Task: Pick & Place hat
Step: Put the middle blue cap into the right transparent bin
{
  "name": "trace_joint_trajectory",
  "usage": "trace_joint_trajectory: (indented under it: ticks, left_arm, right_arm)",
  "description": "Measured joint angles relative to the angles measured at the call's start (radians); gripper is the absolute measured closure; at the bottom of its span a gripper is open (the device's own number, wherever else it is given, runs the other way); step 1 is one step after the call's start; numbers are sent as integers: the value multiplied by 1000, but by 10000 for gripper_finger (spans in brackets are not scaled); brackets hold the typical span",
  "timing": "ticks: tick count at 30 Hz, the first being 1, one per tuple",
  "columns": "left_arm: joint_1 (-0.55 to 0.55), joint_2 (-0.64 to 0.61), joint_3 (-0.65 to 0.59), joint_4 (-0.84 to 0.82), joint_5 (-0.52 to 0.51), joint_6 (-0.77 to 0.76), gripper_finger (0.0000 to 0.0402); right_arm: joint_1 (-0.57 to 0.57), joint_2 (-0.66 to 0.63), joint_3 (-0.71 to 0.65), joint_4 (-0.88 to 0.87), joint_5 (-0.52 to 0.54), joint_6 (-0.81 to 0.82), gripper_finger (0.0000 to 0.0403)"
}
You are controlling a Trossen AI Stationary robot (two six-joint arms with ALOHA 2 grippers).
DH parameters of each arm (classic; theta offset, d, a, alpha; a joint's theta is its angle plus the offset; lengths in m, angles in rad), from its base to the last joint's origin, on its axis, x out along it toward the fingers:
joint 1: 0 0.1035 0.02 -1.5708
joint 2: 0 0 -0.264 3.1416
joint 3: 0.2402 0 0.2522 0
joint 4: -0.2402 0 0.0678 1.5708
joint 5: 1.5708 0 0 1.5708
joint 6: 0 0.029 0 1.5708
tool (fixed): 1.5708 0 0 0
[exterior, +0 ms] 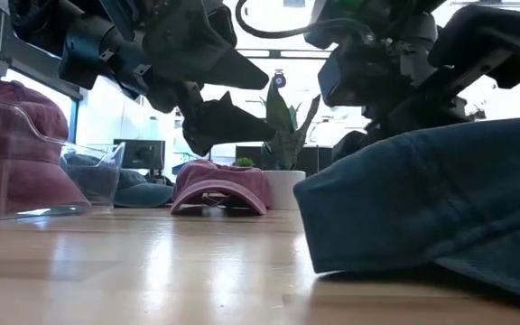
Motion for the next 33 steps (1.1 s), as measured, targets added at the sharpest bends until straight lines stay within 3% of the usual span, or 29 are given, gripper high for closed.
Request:
trace_joint_trajectory:
  ticks: [7, 12, 18, 26, 30, 33]
  left_arm:
    - [0, -22, 5, 5, 24, 16, 110]
    - [-8, -50, 8, 2, 24, 23, 110]
    - [-57, -93, 10, 15, -92, 98, 110]
    - [-161, -135, 29, 17, -433, 290, 110]
    - [-161, -134, 68, 15, -419, 286, 110]
    - [-132, -63, 120, -2, -409, 271, 110]
  right_arm:
    - [-2, -169, -1, -25, 190, -16, 398]
    - [21, -350, -1, -24, 438, 36, 398]
    - [107, -455, 0, -25, 676, 109, 398]
    - [214, -390, 0, -22, 791, 175, 401]
    - [225, -366, 0, 18, 794, 170, 399]
    - [225, -364, 0, 44, 783, 150, 401]
